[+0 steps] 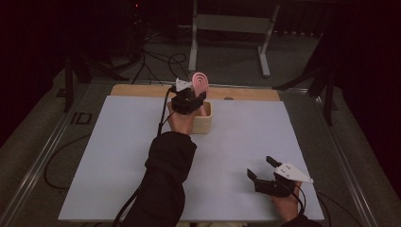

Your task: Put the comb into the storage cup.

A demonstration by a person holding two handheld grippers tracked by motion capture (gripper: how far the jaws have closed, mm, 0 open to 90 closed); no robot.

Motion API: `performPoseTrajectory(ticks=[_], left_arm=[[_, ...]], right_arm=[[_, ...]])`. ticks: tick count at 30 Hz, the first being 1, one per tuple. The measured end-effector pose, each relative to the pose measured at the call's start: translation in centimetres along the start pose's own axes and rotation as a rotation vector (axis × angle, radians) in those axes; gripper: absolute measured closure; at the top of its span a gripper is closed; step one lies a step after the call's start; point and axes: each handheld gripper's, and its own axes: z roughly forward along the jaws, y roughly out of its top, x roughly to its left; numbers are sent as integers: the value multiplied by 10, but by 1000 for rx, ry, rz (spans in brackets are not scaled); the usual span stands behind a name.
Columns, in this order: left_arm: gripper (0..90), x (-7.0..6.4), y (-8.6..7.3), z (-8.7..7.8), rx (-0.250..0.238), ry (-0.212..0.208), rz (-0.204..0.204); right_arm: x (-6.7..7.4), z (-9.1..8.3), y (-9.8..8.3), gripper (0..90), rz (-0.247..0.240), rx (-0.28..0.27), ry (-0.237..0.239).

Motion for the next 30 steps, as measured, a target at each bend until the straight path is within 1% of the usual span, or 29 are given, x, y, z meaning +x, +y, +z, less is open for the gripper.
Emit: performPoseTrajectory(ticks=[8, 18, 27, 30], left_arm=[[636, -2, -3, 1, 3, -4, 0], [632, -3, -9, 5, 20, -5, 0], [633, 2, -16, 6, 29, 1, -21], [633, 2, -18, 6, 32, 2, -15]], right_arm=[[0, 0, 0, 85, -1, 0, 3], [0, 0, 0, 85, 0, -1, 1], [0, 0, 0, 85, 0, -1, 1], [0, 0, 0, 85, -3, 0, 2]])
